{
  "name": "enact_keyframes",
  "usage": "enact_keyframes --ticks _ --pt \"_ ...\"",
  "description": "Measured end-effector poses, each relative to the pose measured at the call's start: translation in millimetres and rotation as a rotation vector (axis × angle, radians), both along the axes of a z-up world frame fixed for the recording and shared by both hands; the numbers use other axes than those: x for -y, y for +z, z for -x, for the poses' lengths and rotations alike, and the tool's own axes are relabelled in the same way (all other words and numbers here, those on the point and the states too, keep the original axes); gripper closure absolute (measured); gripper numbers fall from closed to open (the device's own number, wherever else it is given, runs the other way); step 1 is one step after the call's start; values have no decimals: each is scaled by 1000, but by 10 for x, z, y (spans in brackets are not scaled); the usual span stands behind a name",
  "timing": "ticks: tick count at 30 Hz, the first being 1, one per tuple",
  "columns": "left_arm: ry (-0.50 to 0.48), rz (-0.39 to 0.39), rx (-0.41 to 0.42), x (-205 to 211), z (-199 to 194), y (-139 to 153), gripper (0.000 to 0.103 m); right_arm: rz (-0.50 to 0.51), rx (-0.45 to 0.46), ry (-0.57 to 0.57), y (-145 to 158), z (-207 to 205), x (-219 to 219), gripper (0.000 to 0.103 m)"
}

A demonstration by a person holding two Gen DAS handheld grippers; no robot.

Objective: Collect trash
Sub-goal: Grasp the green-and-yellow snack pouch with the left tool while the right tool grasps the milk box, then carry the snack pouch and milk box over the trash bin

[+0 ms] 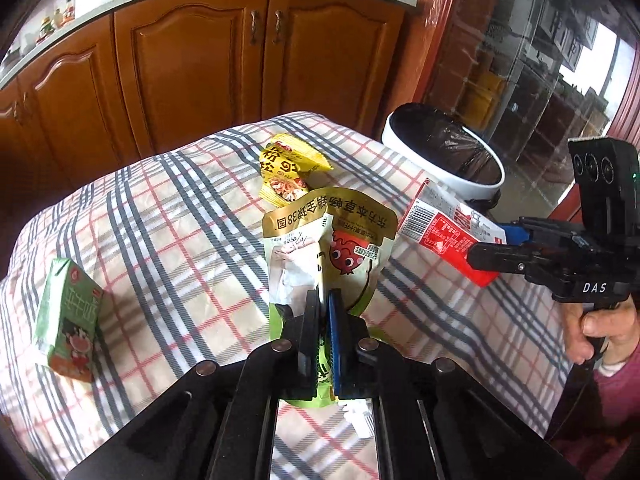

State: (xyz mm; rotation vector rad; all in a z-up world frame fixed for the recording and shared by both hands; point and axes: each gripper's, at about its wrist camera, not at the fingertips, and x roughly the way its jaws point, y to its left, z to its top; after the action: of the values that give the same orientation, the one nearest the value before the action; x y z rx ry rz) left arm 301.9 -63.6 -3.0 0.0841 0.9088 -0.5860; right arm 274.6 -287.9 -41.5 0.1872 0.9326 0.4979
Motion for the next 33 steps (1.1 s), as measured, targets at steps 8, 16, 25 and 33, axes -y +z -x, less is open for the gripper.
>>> enact_keyframes --ticks 8,16,25,33 --pt "26 142 -28 169 169 53 101 -29 13 -97 44 160 374 50" --pt "-19 160 -34 534 106 103 101 -30 41 -176 151 246 735 50" --pt "-50 154 -27 925 -99 178 101 -31 63 -256 258 252 1113 50" --pt "-68 134 -21 1240 -285 230 101 -30 80 -305 352 173 1343 50"
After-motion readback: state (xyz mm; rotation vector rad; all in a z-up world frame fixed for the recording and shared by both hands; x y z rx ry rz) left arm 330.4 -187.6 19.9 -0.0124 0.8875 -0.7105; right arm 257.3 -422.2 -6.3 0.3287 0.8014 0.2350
